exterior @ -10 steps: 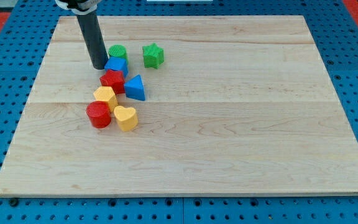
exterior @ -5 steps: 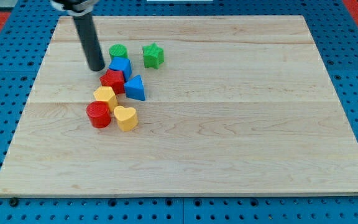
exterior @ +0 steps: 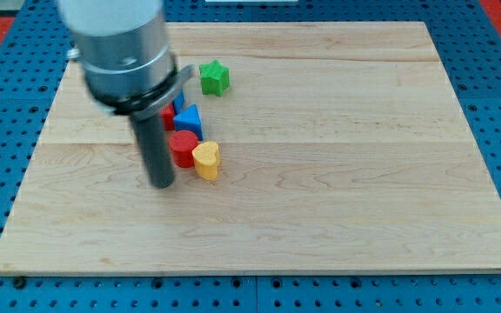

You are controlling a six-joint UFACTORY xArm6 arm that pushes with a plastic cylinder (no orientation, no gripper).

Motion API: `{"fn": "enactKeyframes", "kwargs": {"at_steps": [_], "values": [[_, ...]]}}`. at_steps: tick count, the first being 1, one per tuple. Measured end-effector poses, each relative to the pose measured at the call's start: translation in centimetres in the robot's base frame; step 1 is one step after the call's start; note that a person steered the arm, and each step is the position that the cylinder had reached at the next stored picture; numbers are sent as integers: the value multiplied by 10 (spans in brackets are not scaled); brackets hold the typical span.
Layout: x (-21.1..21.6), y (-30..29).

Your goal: Move the red circle and yellow heart slightly to the right

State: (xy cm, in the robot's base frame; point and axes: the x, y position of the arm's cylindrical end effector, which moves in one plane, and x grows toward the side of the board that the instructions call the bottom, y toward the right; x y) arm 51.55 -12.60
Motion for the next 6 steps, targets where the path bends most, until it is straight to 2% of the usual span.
{"fn": "enactKeyframes", "kwargs": {"at_steps": [1,2,3,6], "values": [[6,63],[-18,85],[4,104],[-18,86]]}}
